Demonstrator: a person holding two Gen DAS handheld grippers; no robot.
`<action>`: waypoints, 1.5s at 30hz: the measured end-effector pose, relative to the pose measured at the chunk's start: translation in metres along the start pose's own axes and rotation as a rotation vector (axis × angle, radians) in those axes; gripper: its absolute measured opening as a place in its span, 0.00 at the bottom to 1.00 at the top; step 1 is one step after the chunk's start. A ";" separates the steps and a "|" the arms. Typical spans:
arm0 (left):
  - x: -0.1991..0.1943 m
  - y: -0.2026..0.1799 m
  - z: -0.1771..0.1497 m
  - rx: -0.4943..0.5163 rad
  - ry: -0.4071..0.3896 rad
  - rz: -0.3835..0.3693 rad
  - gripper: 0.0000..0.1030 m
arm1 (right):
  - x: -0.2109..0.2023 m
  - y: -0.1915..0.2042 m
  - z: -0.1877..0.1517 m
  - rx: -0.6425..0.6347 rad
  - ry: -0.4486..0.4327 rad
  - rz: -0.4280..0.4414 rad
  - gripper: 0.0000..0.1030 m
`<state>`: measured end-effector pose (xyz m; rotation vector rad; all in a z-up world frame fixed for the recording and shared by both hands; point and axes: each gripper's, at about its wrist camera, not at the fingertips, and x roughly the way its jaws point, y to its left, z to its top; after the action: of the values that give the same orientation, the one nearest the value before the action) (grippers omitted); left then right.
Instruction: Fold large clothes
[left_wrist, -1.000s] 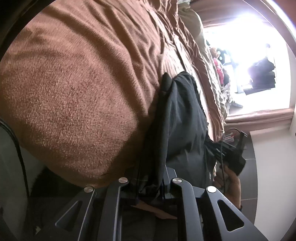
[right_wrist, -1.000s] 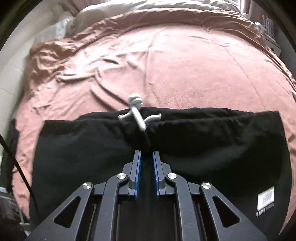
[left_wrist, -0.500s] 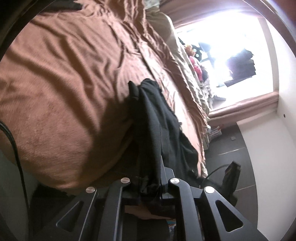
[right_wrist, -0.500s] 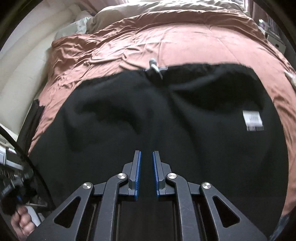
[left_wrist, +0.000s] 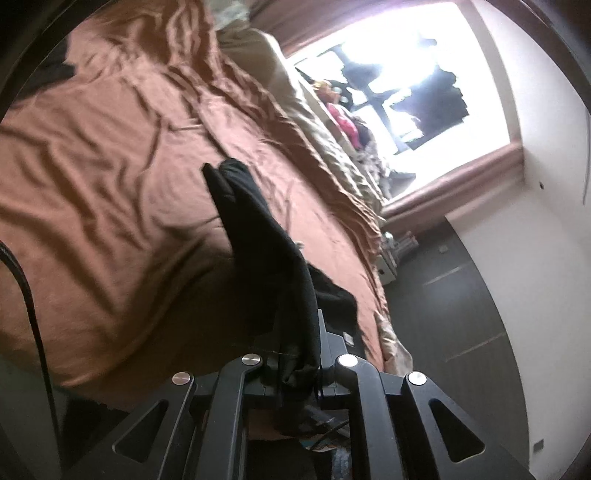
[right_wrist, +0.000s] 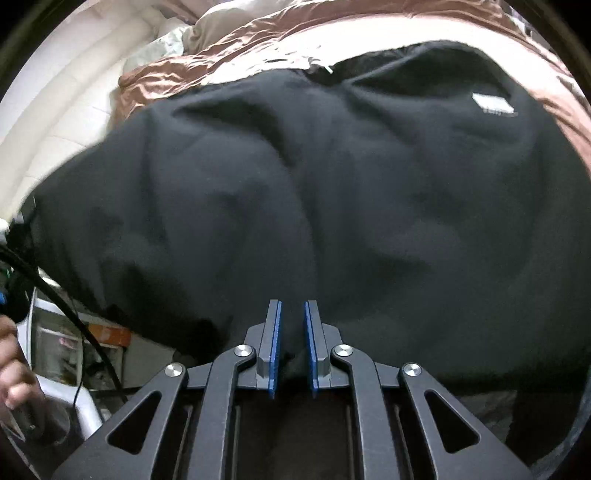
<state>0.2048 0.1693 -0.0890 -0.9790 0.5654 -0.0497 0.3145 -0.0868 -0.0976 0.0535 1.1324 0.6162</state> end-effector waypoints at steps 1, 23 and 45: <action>0.003 -0.009 0.000 0.018 0.004 -0.007 0.11 | 0.000 0.000 -0.002 0.002 0.000 0.011 0.09; 0.134 -0.173 -0.049 0.331 0.244 -0.123 0.10 | -0.109 -0.139 -0.030 0.232 -0.251 0.088 0.26; 0.228 -0.158 -0.102 0.347 0.508 -0.083 0.63 | -0.161 -0.216 -0.076 0.369 -0.380 0.142 0.65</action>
<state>0.3845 -0.0649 -0.1044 -0.6456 0.9457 -0.4661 0.2976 -0.3650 -0.0719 0.5498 0.8632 0.4886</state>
